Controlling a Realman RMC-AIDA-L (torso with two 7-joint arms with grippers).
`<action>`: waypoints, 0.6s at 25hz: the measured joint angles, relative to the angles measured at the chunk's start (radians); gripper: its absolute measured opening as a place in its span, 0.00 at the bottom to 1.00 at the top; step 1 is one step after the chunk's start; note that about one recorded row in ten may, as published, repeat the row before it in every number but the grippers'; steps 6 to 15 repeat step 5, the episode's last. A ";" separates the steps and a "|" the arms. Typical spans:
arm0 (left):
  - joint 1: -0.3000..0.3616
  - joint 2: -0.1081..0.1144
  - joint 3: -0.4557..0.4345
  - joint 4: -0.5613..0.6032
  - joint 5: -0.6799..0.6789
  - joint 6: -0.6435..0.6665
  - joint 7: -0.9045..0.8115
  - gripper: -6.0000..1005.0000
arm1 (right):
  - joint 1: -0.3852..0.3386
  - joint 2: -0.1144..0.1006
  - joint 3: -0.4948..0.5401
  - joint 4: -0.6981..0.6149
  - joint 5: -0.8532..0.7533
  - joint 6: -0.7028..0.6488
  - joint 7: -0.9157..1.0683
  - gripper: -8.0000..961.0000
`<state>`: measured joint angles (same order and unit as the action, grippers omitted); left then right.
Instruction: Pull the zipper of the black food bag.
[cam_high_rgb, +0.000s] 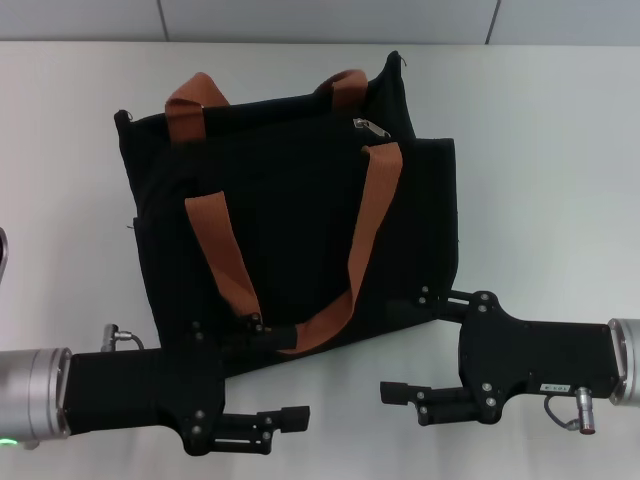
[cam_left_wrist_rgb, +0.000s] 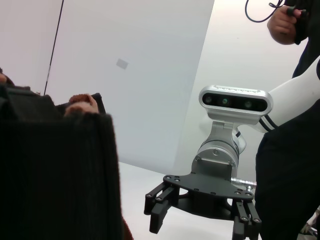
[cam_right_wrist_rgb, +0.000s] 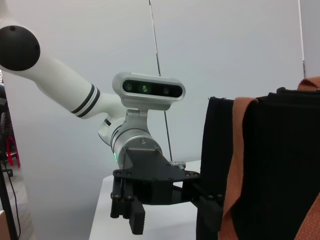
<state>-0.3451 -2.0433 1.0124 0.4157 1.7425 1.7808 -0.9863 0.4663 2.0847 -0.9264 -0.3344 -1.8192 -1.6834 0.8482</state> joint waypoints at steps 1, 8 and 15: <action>0.000 0.000 0.000 0.000 0.000 0.000 0.000 0.81 | 0.000 0.000 0.000 0.000 0.000 0.001 0.000 0.85; 0.000 0.002 0.000 0.002 0.000 0.000 0.000 0.81 | 0.001 0.000 0.000 0.000 0.000 0.003 0.000 0.85; 0.000 0.002 0.000 0.002 0.000 0.000 0.000 0.81 | 0.001 0.000 0.000 0.000 0.000 0.003 0.000 0.85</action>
